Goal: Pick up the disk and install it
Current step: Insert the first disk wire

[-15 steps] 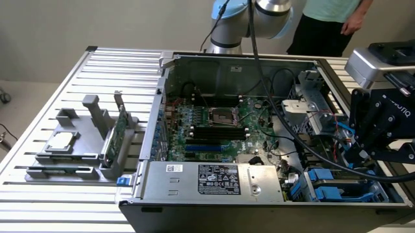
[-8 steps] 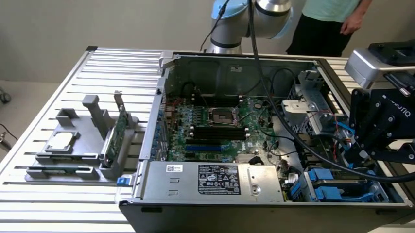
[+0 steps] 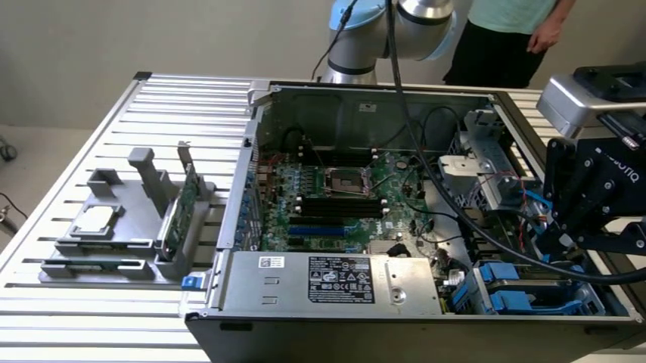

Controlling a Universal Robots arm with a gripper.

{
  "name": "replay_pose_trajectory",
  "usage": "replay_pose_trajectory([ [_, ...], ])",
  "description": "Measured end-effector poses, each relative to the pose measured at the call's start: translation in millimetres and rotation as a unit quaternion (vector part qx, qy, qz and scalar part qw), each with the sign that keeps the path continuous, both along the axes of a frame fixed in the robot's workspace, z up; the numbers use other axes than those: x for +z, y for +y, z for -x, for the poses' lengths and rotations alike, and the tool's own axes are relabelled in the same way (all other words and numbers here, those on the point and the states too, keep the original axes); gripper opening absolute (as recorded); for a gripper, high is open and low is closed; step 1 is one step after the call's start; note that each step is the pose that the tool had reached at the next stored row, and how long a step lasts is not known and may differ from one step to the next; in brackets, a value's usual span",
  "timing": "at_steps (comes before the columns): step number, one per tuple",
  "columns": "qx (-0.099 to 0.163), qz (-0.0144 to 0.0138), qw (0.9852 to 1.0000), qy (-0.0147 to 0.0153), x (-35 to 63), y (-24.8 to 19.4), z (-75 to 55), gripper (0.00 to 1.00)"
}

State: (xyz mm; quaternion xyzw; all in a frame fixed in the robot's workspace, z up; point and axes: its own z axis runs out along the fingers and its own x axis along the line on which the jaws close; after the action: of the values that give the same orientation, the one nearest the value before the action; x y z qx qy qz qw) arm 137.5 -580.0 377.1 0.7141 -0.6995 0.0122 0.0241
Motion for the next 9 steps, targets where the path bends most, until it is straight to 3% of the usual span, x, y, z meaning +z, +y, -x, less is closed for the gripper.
replay_pose_trajectory([
  [9, 0.0, 0.0, 1.0, 0.0, 0.0, 0.0, 0.0, 0.11],
])
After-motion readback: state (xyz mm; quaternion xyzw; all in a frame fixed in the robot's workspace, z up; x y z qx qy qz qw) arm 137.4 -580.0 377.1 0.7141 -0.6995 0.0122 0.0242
